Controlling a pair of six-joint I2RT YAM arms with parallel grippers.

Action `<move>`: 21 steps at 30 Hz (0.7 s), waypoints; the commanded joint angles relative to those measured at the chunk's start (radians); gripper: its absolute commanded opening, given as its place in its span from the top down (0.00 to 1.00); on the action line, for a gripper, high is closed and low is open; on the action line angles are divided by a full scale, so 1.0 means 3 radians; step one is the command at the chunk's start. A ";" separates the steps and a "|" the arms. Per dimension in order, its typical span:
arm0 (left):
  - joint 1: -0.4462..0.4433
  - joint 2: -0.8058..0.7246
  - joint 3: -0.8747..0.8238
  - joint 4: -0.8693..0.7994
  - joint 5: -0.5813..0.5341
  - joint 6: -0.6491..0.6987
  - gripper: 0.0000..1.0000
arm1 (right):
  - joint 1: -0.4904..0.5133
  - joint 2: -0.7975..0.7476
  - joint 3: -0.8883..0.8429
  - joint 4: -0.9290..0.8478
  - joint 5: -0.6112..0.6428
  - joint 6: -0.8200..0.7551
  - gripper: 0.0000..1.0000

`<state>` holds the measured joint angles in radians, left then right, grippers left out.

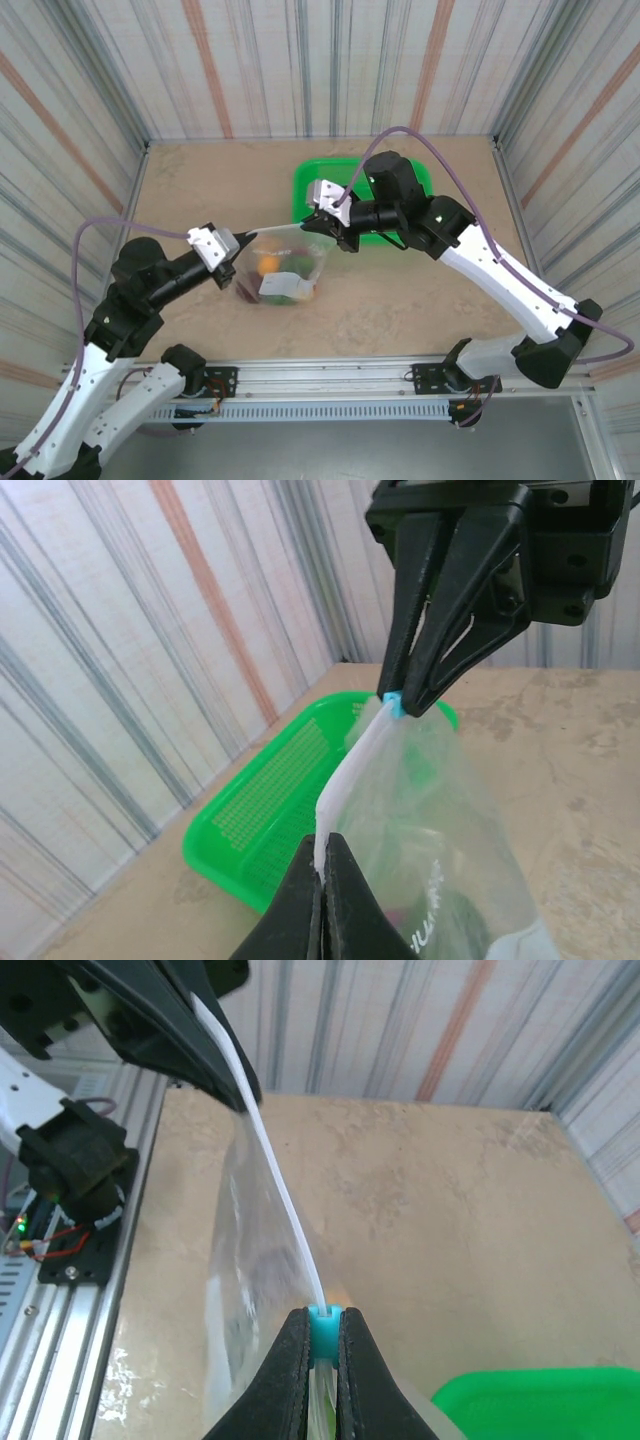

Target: Place the food in the zip-top bag and seal the zipper

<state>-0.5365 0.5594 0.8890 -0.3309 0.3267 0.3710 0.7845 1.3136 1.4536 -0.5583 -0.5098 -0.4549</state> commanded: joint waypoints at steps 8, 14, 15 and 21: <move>0.0074 -0.0285 -0.0053 0.0245 -0.0719 0.0063 1.00 | -0.0277 -0.0343 -0.0364 -0.0072 0.0331 0.0235 1.00; 0.0076 -0.0321 -0.0079 0.0263 -0.0882 0.0077 1.00 | -0.0384 -0.0458 -0.0497 -0.0062 0.0335 0.0299 1.00; 0.0080 -0.0324 -0.0084 0.0264 -0.0902 0.0075 1.00 | -0.0401 -0.0480 -0.0517 -0.0062 0.0335 0.0303 1.00; 0.0078 -0.0300 -0.0115 0.0242 -0.0966 0.0088 1.00 | -0.0457 -0.0543 -0.0540 -0.0057 0.0370 0.0350 1.00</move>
<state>-0.5385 0.5159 0.8387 -0.3080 0.2218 0.3748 0.7132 1.1995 1.3041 -0.4786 -0.5274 -0.3862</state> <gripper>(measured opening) 0.046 0.078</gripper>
